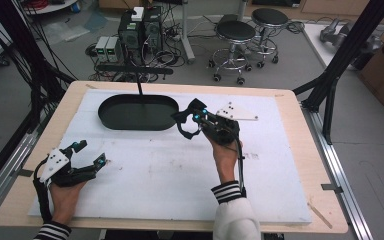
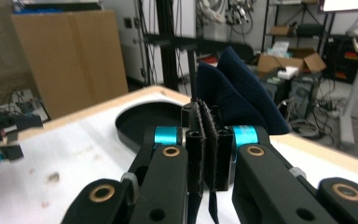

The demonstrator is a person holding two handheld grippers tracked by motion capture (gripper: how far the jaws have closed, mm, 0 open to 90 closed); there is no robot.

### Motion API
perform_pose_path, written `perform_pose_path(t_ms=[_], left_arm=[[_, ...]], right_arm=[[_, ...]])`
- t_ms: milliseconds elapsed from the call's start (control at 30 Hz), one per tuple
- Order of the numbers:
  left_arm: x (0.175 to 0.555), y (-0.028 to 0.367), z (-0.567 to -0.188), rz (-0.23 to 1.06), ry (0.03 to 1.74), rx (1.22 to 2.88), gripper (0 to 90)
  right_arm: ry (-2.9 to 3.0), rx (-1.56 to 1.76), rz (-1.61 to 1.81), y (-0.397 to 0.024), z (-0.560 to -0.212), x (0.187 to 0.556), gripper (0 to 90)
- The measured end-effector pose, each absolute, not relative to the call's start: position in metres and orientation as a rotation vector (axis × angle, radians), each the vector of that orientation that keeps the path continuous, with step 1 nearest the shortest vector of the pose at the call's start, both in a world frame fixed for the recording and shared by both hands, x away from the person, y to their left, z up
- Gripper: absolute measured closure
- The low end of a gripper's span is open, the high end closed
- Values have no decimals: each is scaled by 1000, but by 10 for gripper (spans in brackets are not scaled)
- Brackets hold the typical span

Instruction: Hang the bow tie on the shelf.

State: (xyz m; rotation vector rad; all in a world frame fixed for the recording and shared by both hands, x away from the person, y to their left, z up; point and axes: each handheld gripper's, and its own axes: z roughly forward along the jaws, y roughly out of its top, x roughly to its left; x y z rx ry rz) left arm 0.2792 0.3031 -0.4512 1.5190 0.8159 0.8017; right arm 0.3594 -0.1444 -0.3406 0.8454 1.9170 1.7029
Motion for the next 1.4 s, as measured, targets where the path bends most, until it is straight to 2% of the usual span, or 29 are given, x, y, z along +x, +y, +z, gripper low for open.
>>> perform_pose_path(t_ms=[433, 1400], left_arm=[[279, 304, -451, 799, 816, 1513, 170], [280, 305, -452, 787, 820, 1502, 170]], right_arm=[[1899, 820, 1812, -122, -319, 391, 876], [1932, 855, 1861, -90, -306, 446, 877]])
